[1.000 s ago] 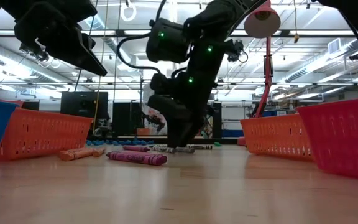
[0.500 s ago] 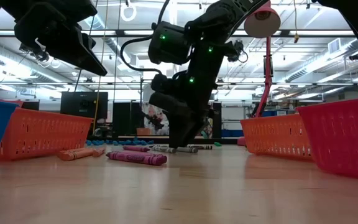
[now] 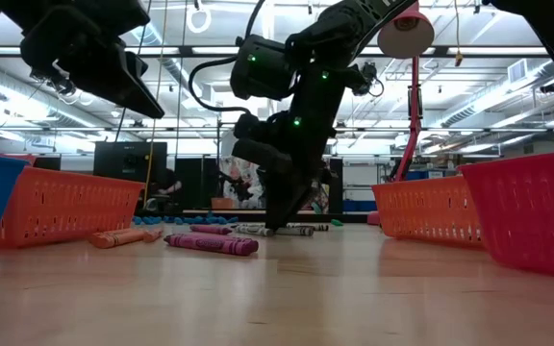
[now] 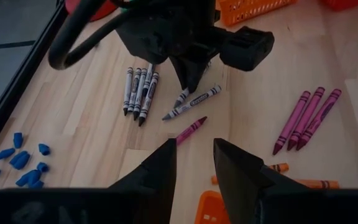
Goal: Sort crayons
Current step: Put the gray crayon into the red bin
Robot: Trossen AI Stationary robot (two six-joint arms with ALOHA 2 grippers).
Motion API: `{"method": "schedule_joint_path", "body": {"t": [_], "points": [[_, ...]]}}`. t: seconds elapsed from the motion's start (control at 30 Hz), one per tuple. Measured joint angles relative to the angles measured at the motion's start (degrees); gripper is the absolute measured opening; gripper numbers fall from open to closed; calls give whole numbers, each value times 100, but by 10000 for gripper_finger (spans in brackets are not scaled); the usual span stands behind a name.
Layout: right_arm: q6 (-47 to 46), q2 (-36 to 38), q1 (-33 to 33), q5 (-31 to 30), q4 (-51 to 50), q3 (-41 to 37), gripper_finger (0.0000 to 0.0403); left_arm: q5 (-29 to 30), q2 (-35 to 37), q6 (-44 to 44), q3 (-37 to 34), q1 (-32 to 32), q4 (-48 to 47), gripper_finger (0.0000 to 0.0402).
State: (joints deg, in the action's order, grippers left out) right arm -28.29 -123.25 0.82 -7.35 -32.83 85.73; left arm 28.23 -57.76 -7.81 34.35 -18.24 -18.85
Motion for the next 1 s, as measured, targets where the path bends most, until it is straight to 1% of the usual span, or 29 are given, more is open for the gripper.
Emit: {"method": "schedule_joint_path", "body": {"t": [0.1, 0.27, 0.57, 1.0], "points": [[16, 21, 4, 0, -63, 58, 34, 1, 0, 0, 0, 0, -36, 117], [132, 32, 7, 24, -287, 234, 35, 0, 0, 0, 0, 0, -79, 117], [149, 38, -22, 148, -1165, 764, 36, 44, 0, 1, 0, 4, -303, 117], [95, 52, -606, 125, -2526, 1740, 37, 63, 0, -11, 0, 7, -378, 117]]}}
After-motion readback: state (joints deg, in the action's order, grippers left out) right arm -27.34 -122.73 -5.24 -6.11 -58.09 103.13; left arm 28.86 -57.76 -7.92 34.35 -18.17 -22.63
